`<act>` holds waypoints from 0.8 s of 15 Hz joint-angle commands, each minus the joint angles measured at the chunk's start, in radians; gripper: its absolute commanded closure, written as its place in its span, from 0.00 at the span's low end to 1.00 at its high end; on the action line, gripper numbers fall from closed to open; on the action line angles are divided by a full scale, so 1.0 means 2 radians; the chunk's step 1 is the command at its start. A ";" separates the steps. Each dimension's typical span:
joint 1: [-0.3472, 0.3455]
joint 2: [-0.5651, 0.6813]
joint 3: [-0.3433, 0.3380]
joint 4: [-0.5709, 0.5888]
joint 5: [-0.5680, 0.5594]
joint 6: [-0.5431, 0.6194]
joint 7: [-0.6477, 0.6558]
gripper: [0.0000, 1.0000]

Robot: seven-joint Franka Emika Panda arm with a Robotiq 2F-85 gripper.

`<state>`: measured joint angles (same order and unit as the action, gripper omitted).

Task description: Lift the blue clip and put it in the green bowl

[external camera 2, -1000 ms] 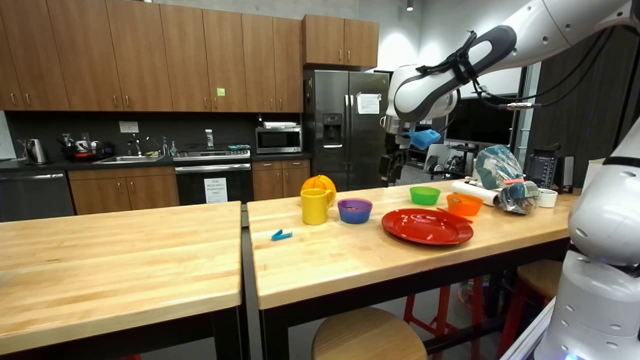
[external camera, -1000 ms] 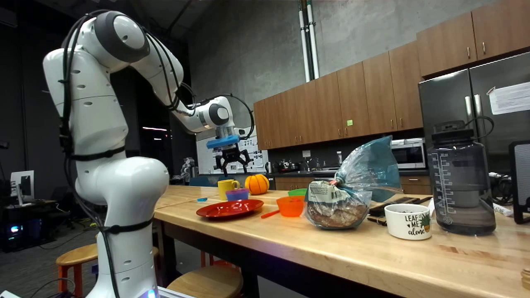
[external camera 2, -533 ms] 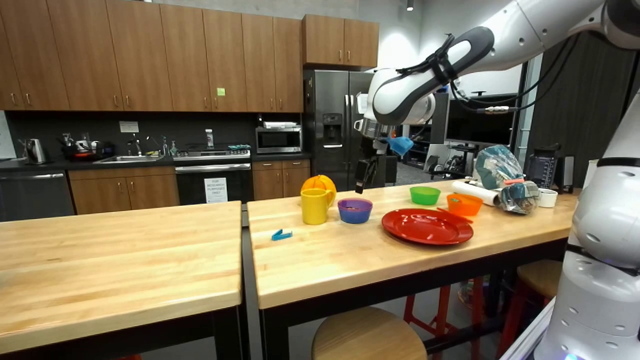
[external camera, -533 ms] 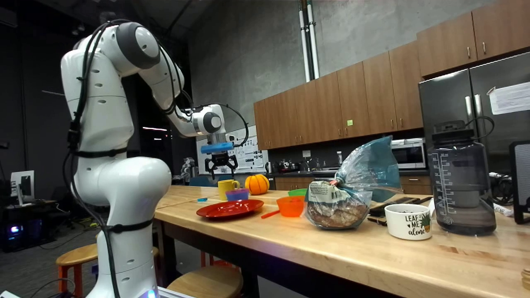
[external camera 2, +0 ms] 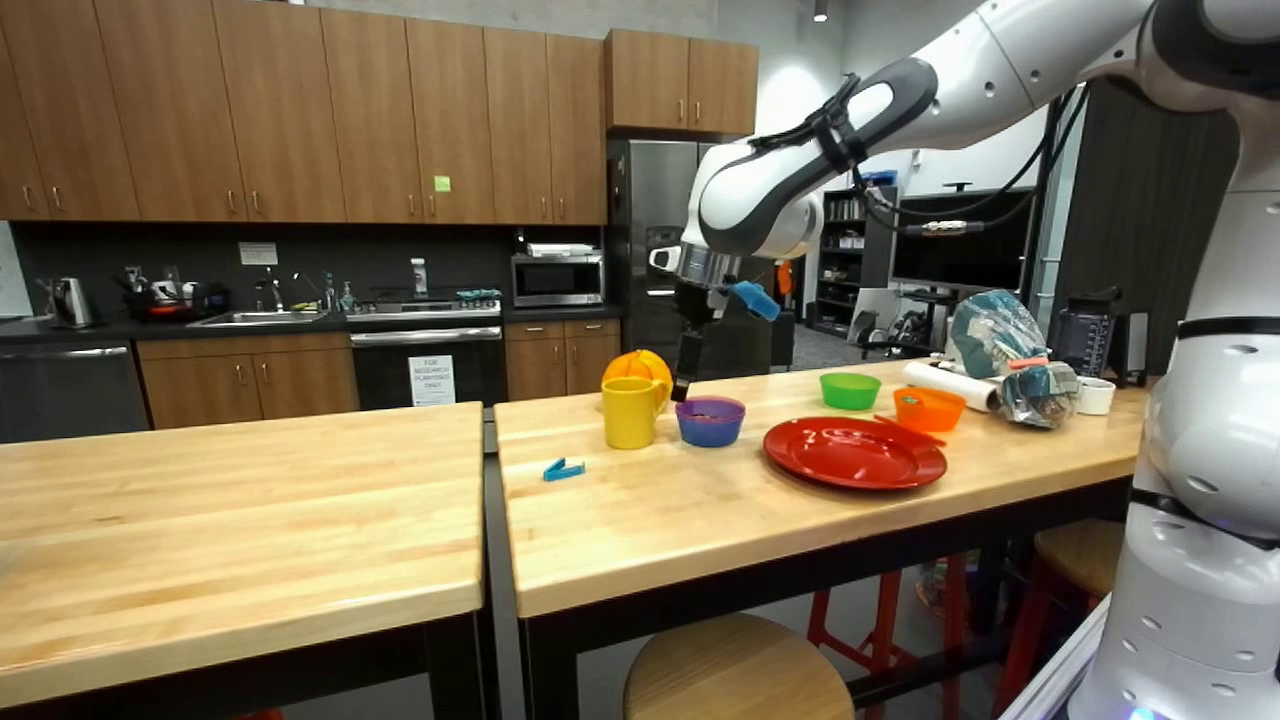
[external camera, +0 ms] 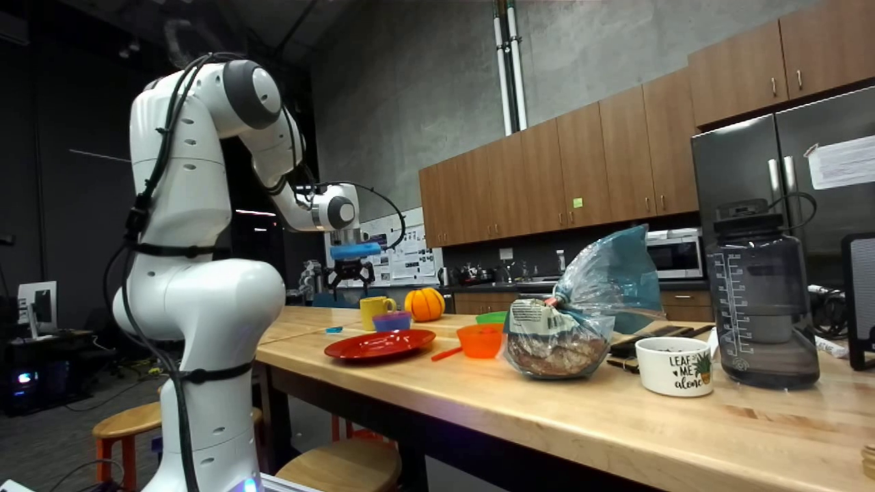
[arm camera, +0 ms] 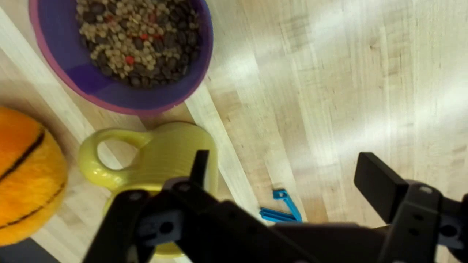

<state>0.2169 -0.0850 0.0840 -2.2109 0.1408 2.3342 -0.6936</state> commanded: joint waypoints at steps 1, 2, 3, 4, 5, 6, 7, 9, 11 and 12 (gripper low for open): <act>0.002 0.023 0.017 0.020 0.007 0.007 -0.061 0.00; 0.002 0.029 0.023 0.022 0.005 0.013 -0.069 0.00; 0.002 0.036 0.028 0.025 0.002 0.020 -0.076 0.00; 0.002 0.043 0.033 0.026 -0.002 0.033 -0.080 0.00; 0.002 0.051 0.039 0.029 -0.001 0.044 -0.089 0.00; 0.002 0.059 0.043 0.031 -0.001 0.057 -0.094 0.00; 0.002 0.067 0.048 0.035 0.003 0.066 -0.102 0.00; 0.001 0.087 0.058 0.045 0.008 0.083 -0.117 0.00; 0.000 0.105 0.069 0.057 0.011 0.093 -0.128 0.00; -0.001 0.117 0.075 0.066 0.011 0.094 -0.132 0.00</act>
<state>0.2224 0.0840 0.2055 -2.1368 0.1411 2.5022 -0.9032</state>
